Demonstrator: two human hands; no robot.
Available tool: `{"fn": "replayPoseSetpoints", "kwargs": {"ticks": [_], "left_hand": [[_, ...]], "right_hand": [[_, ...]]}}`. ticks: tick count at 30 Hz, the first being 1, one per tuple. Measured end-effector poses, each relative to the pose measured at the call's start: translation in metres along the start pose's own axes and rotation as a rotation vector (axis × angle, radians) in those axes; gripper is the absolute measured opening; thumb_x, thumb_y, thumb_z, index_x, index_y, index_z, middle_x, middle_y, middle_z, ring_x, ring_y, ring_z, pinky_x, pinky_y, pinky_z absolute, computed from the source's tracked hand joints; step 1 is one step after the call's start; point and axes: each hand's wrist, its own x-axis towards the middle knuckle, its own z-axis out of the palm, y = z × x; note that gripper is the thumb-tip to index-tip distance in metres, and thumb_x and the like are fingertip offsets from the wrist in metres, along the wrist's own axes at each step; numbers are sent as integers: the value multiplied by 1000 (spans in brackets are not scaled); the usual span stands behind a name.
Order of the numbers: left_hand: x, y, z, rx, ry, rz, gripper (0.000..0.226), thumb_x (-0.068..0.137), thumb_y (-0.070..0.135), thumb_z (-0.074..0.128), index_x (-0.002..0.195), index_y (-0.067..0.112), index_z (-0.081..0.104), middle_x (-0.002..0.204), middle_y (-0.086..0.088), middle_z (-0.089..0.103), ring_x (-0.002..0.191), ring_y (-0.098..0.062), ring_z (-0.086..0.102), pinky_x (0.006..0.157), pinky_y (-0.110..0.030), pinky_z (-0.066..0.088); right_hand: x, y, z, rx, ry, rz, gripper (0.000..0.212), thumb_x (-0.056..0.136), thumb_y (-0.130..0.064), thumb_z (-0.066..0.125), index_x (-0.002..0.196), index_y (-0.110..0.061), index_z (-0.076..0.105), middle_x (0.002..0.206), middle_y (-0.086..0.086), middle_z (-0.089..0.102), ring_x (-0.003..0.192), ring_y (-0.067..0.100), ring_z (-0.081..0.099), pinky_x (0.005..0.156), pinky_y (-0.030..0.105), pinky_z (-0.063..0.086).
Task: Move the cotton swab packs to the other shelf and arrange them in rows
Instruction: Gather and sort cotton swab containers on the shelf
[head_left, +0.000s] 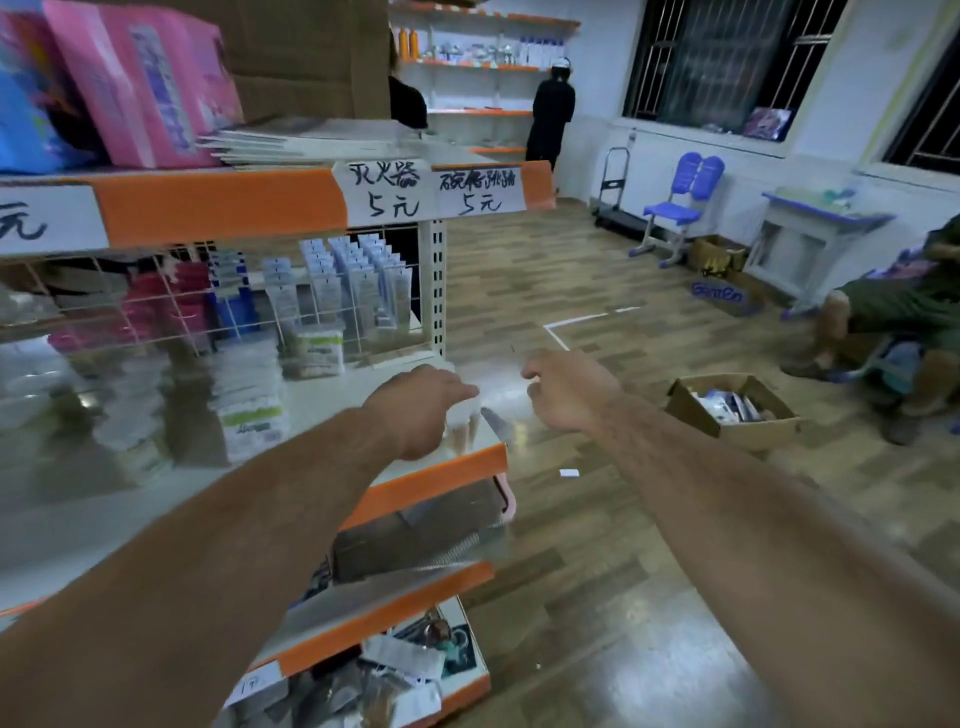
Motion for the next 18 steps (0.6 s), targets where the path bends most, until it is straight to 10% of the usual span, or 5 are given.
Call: {"fn": "replayPoseSetpoints", "kwargs": {"ticks": [8,18], "left_hand": [[14,12,20,88,-81,59,80,85,-10,49,152,30,32,159,1,27,145,-22,26,109,-40,38],[13,-8,18,11,-41,-31,63,86,-9,47,132,34,53,151,7,33,124,-23,37,85,-40,51]], "right_hand": [[11,17,16,131,-30,-24,36,95,-22,51,130,-25,59,133,-1,57,116,20,57,95,32,49],[51,-2,33,139,-53,-51,37,94,-16,49,128,-25,60,130,-3,59,108,18,59,77,24,45]]}}
